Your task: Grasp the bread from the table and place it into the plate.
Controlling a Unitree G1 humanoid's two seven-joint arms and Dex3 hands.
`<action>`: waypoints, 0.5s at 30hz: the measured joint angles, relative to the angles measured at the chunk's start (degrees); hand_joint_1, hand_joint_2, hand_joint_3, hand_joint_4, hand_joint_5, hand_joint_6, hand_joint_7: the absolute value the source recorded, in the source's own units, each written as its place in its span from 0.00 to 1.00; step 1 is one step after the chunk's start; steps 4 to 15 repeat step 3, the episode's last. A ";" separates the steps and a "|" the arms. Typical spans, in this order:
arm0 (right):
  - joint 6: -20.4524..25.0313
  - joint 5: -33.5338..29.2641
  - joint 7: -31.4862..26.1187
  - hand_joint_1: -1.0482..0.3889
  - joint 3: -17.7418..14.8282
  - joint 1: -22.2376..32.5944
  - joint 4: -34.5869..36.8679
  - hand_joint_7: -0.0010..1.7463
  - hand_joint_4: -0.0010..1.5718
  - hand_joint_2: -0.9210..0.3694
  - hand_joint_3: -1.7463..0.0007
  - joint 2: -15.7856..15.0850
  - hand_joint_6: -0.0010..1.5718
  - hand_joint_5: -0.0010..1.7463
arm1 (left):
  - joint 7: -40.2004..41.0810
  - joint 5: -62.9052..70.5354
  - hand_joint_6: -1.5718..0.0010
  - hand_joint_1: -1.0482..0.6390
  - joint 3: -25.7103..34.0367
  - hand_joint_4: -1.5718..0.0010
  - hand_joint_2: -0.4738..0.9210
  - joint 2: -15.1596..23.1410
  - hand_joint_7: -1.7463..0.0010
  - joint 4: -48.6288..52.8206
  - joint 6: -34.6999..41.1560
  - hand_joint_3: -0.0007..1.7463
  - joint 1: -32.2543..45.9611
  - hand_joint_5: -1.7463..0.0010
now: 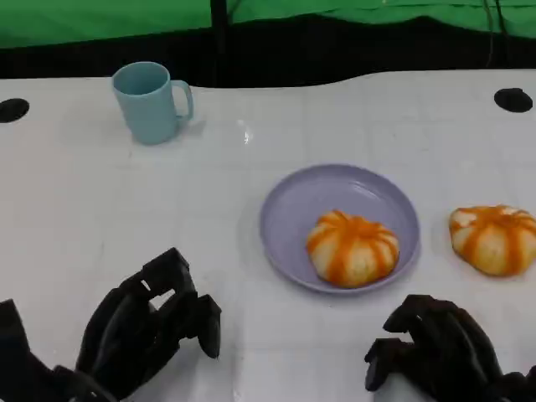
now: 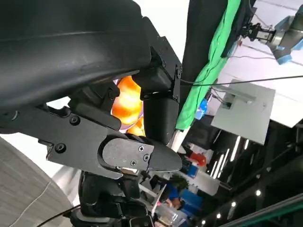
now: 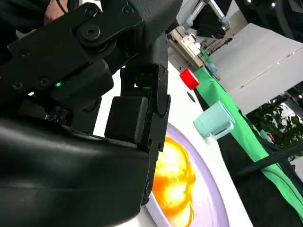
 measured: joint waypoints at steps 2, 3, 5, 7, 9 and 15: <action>-0.19 -0.04 0.09 0.00 0.00 -0.09 0.13 0.21 1.00 0.15 1.00 -0.29 1.00 0.43 | -0.26 0.22 0.60 0.25 0.10 0.43 1.00 -0.19 0.00 0.31 -0.10 0.10 -0.03 0.00; -0.30 -0.05 0.13 0.00 0.01 -0.14 0.20 0.21 1.00 0.15 1.00 -0.41 1.00 0.43 | -0.26 0.50 0.60 0.25 0.18 0.43 1.00 -0.25 0.00 0.32 -0.18 0.10 -0.04 0.00; -0.30 -0.05 0.13 0.00 0.01 -0.14 0.20 0.21 1.00 0.15 1.00 -0.41 1.00 0.43 | -0.26 0.50 0.60 0.25 0.18 0.43 1.00 -0.25 0.00 0.32 -0.18 0.10 -0.04 0.00; -0.30 -0.05 0.13 0.00 0.01 -0.14 0.20 0.21 1.00 0.15 1.00 -0.41 1.00 0.43 | -0.26 0.50 0.60 0.25 0.18 0.43 1.00 -0.25 0.00 0.32 -0.18 0.10 -0.04 0.00; -0.30 -0.05 0.13 0.00 0.01 -0.14 0.20 0.21 1.00 0.15 1.00 -0.41 1.00 0.43 | -0.26 0.50 0.60 0.25 0.18 0.43 1.00 -0.25 0.00 0.32 -0.18 0.10 -0.04 0.00; -0.30 -0.05 0.13 0.00 0.01 -0.14 0.20 0.21 1.00 0.15 1.00 -0.41 1.00 0.43 | -0.26 0.50 0.60 0.25 0.18 0.43 1.00 -0.25 0.00 0.32 -0.18 0.10 -0.04 0.00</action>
